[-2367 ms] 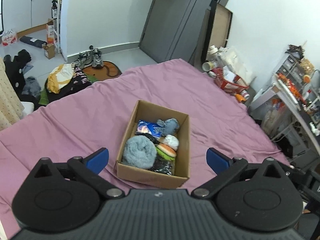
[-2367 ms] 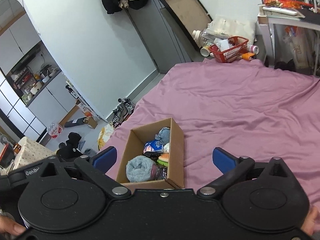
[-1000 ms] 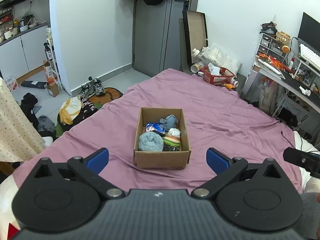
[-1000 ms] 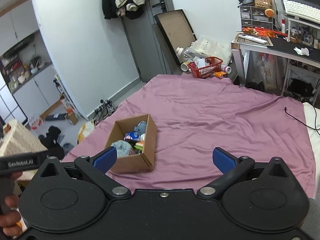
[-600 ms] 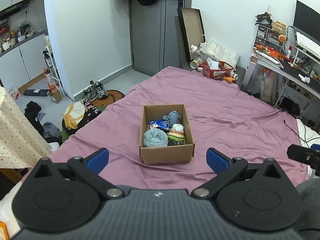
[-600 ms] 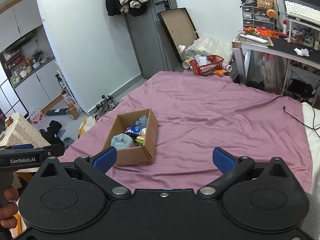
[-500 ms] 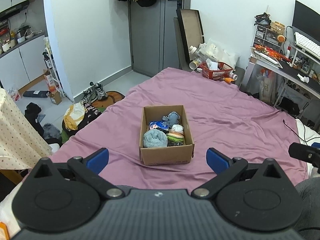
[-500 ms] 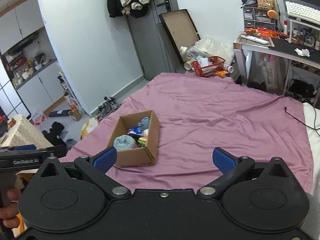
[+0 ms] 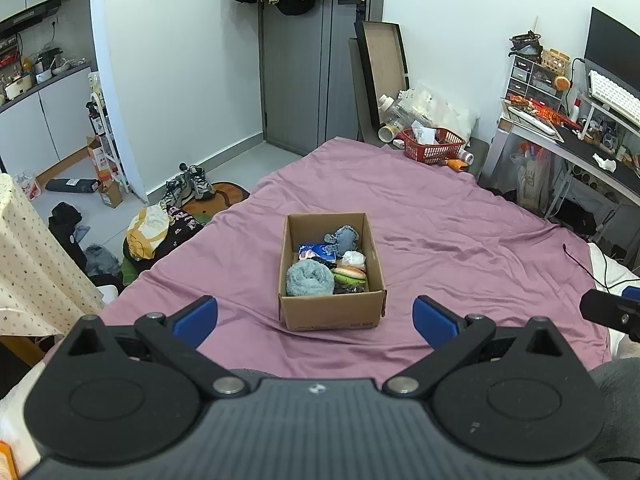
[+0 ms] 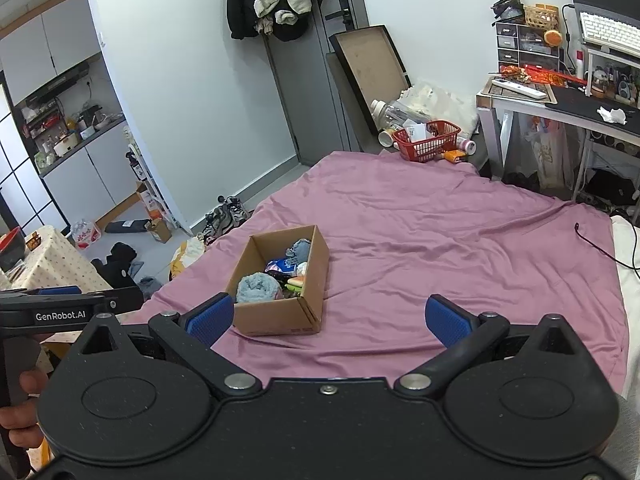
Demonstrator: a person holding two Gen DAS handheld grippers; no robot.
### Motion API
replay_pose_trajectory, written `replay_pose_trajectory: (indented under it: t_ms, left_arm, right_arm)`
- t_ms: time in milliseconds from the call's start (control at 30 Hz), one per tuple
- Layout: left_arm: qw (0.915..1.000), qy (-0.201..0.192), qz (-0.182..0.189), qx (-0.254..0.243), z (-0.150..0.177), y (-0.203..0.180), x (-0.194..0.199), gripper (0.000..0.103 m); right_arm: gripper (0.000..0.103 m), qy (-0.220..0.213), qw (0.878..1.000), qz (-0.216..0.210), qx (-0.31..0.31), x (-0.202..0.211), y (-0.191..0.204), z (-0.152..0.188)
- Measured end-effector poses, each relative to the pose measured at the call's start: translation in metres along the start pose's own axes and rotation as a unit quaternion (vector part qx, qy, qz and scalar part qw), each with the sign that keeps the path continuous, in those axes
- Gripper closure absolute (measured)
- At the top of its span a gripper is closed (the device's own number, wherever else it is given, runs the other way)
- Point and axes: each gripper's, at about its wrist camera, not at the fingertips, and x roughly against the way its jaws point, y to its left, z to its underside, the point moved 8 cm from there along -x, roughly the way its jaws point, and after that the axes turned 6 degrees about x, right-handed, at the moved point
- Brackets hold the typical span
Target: Organize soft objects
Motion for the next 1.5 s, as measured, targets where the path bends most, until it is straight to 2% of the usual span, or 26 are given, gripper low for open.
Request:
replay_pose_trajectory:
  t_ms: [1500]
  left_arm:
    - [0.9999,0.008,0.000,0.011,-0.002,0.012,-0.003,0.000]
  right_arm:
    - [0.000,0.005,1.000,-0.013,0.013,-0.006,0.015,0.002]
